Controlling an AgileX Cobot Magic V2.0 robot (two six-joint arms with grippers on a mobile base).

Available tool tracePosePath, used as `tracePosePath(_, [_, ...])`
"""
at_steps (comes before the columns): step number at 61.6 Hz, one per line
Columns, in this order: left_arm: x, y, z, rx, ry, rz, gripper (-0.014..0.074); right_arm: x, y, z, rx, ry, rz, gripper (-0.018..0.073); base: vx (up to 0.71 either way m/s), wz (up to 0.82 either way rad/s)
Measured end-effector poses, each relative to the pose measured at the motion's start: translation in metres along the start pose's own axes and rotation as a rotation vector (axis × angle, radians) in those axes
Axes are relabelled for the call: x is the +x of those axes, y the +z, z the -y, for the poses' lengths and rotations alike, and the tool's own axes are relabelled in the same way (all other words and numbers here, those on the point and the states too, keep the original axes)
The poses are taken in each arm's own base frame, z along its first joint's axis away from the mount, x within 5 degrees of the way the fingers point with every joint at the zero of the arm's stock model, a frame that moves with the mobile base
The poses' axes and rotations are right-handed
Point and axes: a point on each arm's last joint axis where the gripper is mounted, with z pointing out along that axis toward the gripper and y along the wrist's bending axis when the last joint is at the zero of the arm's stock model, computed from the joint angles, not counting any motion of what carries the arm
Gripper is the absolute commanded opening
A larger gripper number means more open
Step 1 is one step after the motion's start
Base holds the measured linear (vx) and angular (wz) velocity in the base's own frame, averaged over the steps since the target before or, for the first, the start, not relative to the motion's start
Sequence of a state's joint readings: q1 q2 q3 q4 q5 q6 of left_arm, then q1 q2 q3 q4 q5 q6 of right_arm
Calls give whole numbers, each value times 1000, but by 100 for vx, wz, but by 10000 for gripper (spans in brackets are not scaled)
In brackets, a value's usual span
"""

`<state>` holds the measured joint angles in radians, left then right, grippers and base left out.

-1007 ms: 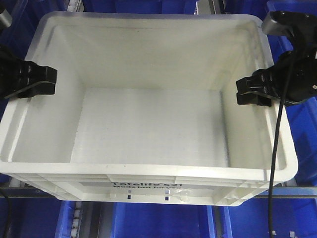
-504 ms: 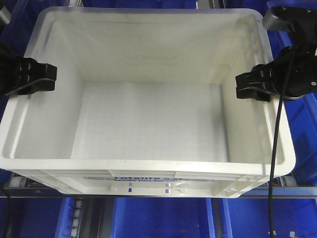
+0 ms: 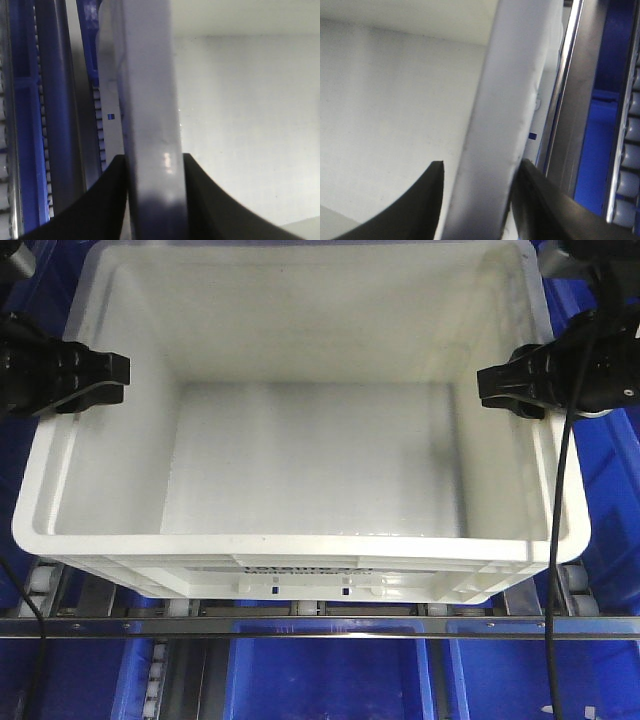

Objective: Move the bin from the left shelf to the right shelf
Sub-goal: 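Push the held crate forward onto the roller shelf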

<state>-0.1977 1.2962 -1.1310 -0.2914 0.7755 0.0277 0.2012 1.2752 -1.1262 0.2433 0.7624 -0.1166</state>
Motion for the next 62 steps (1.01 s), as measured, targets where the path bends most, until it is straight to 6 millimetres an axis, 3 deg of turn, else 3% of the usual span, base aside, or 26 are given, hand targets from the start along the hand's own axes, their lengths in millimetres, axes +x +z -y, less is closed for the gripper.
tracePosePath(30, [-5,10,-2,-4,5,30,-8,-7,2,1,12,-26,74,-4,0,0])
tracePosePath(49, [-7,15,-5,-23,8,36,-8,-9,29,6,18,-38,46,-4,0,0])
tracePosePath(62, [-6,31,-9,-42,9,0,-8,-9,45,9,26,-48,38,-4,0,0])
